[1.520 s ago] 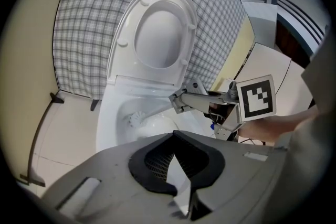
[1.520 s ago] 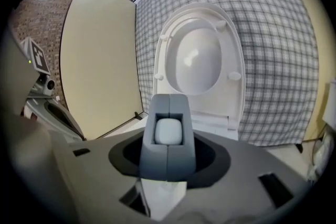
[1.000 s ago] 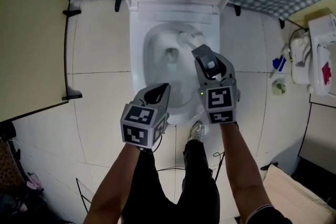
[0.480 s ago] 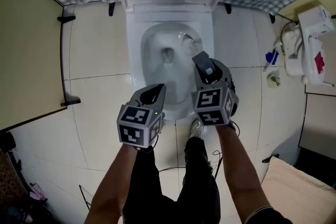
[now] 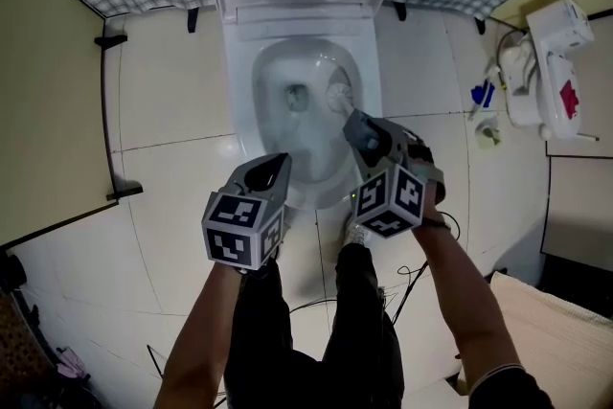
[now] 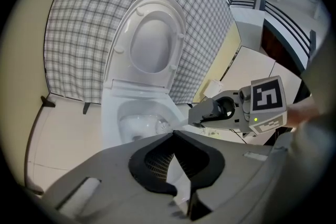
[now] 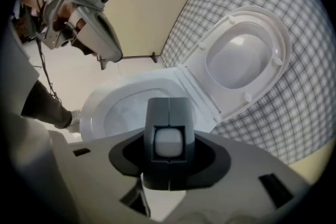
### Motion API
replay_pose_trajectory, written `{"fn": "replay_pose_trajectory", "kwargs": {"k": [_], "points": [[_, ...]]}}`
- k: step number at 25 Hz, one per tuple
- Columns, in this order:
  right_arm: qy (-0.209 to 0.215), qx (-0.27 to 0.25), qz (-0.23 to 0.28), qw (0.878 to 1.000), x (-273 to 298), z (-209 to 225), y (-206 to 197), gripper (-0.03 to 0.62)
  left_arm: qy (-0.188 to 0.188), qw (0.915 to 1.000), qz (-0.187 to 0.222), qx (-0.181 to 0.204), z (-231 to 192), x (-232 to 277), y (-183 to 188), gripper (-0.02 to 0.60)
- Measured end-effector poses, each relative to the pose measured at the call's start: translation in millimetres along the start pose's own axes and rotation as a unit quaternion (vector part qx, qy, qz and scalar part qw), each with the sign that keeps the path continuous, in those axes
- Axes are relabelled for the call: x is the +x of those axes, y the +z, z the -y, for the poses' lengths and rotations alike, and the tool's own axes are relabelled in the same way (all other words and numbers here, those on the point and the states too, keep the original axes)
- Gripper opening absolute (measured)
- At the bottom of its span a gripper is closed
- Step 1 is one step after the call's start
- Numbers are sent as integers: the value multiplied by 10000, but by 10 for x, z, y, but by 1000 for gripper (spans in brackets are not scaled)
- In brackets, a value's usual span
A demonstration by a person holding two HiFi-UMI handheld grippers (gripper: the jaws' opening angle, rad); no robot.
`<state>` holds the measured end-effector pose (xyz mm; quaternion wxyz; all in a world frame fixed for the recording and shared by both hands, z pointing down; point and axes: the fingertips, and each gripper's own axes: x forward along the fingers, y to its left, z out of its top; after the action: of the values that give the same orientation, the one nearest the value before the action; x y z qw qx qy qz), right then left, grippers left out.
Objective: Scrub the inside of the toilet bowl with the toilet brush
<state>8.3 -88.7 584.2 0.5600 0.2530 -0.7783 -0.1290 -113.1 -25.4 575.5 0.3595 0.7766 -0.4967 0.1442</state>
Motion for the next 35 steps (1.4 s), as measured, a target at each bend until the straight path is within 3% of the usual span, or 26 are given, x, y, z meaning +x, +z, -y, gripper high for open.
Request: {"fn": "replay_pose_trajectory", "kwargs": {"k": [7, 19, 26, 35], "points": [[479, -1020, -340, 9930, -115, -181, -64, 189, -31, 10000, -16, 22, 7, -74, -26, 8], [1487, -1594, -715, 9733, -418, -619, -67, 190, -61, 9999, 84, 47, 92, -161, 134, 8], [2194, -1222, -668, 9656, -544, -816, 36, 190, -15, 10000, 73, 61, 95, -191, 178, 8], [2880, -95, -164, 9574, -557, -854, 276, 190, 91, 9999, 43, 45, 71, -213, 173, 8]]}}
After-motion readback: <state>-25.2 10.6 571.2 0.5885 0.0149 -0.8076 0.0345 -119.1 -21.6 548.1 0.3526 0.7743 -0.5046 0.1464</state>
